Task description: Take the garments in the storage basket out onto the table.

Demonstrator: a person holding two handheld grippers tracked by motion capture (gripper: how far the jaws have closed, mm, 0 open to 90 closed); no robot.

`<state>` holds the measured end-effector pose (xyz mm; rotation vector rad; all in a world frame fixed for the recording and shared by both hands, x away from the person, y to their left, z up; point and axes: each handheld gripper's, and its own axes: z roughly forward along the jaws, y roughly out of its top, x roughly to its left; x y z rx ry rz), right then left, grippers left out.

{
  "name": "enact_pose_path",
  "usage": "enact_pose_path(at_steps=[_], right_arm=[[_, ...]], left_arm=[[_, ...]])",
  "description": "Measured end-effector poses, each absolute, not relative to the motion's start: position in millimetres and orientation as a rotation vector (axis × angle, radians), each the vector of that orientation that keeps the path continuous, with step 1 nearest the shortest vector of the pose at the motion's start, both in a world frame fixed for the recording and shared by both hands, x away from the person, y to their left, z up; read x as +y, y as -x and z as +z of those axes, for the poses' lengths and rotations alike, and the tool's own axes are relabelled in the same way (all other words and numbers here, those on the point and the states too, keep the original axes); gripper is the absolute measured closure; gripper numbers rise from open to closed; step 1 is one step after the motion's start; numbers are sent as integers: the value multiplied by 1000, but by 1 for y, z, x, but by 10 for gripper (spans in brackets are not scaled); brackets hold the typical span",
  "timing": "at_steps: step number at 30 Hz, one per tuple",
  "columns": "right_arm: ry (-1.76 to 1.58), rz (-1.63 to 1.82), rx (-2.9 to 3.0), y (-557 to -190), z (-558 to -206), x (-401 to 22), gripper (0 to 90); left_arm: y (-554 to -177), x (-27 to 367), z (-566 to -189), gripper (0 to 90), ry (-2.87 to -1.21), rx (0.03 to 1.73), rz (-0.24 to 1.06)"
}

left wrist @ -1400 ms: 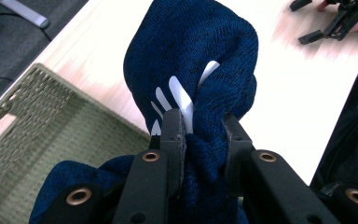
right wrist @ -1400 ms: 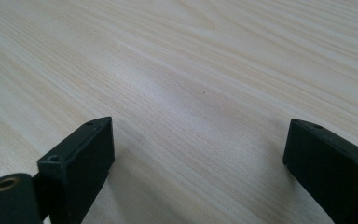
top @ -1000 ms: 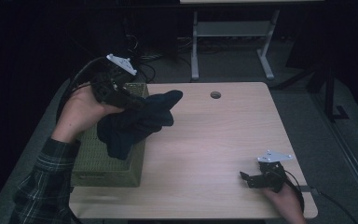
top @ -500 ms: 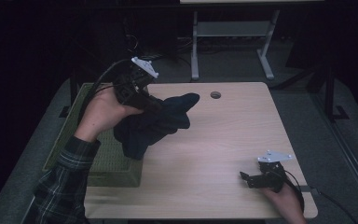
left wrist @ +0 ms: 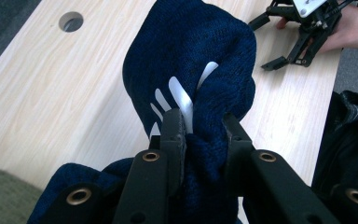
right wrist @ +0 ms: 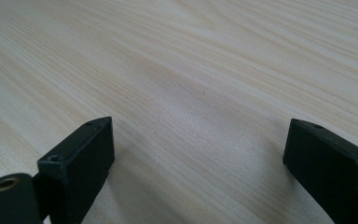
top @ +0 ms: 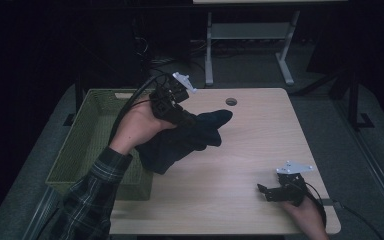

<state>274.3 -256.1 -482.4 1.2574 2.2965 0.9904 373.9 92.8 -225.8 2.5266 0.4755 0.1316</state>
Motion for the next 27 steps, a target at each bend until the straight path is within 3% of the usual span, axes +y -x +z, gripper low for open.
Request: enact_pose_path(at_steps=[27], right_arm=[[-1254, 990, 2296, -274, -482, -256, 83]], left_arm=[[-371, 27, -296, 754, -2470, 470, 50]])
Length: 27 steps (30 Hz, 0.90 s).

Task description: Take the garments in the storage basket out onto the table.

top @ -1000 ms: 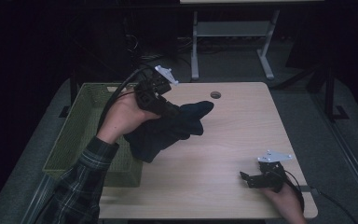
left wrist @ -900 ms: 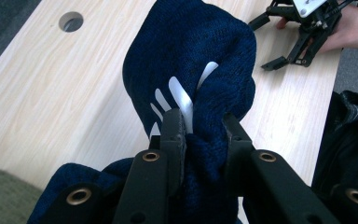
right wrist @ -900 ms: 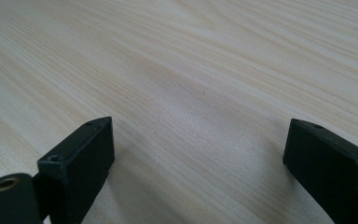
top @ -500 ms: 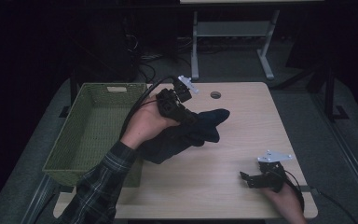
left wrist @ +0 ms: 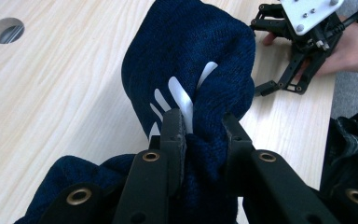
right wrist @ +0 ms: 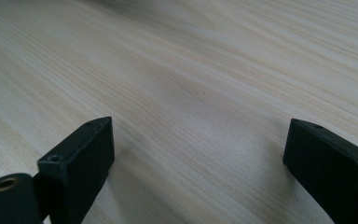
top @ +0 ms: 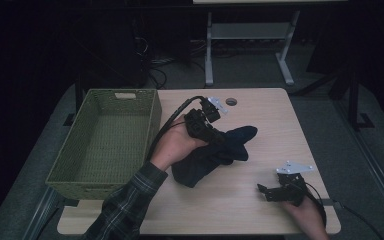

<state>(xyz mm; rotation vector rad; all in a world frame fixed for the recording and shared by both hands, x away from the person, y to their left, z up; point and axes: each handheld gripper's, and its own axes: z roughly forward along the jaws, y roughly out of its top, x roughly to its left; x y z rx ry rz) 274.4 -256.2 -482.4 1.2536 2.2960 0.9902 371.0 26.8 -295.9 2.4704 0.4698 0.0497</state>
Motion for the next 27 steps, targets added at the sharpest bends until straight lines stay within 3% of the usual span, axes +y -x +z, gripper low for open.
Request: enact_pose_path(at_steps=[13, 27], right_arm=[[-1257, 990, 2297, -274, -482, -256, 83], [-1255, 988, 2298, -274, -482, -256, 83]], left_arm=[[-372, 1, -344, 753, -2441, 486, -29], [-394, 8, -393, 747, -2396, 592, -89]])
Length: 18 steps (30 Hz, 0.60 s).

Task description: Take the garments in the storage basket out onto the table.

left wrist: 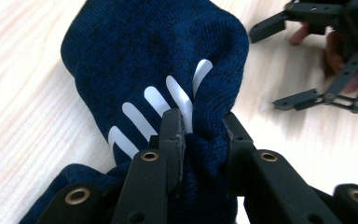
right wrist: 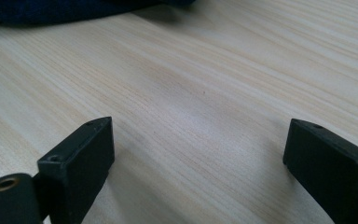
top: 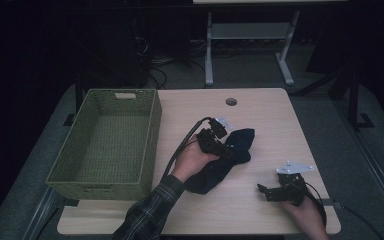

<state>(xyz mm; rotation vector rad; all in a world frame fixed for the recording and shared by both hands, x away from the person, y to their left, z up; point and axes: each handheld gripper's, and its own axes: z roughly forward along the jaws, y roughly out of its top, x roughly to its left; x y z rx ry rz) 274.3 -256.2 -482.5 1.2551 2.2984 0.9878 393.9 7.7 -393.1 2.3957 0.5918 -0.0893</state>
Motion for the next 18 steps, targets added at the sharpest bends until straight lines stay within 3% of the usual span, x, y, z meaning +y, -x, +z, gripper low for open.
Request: enact_pose_path(at_steps=[14, 18], right_arm=[[-1255, 989, 2298, -274, -482, -256, 83], [-1255, 990, 2298, -274, -482, -256, 83]], left_arm=[[-411, 24, -427, 729, -2346, 702, -116], [-410, 24, -423, 643, -2365, 691, -85]])
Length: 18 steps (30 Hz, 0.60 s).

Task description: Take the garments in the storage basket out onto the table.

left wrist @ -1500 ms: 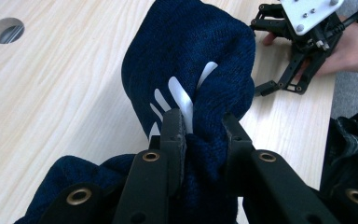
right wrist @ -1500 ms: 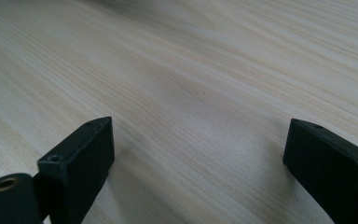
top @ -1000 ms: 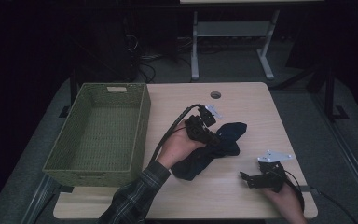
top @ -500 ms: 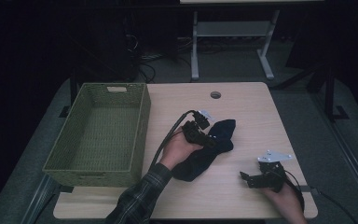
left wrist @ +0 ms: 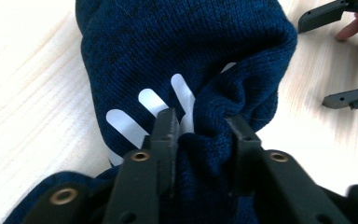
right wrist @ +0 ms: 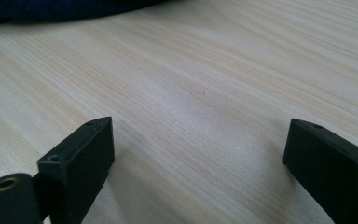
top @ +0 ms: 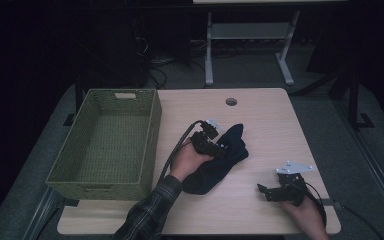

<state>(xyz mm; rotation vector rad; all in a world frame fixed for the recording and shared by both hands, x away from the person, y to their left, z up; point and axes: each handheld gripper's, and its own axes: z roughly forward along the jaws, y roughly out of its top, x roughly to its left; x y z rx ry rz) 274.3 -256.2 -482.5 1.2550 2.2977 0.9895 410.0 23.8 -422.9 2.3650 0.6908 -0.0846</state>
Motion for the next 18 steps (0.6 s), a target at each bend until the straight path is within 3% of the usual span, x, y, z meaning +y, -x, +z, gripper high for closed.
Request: enact_pose_path(at_steps=[4, 11, 18], right_arm=[[-1253, 988, 2298, -274, -483, -256, 83], [-1255, 989, 2298, -274, -482, -256, 83], [-1253, 988, 2298, -274, -483, -256, 83]], left_arm=[[-408, 27, -414, 517, -2382, 688, -24], [-400, 35, -396, 381, -2390, 674, 56], [-384, 47, -374, 312, -2350, 650, 103]])
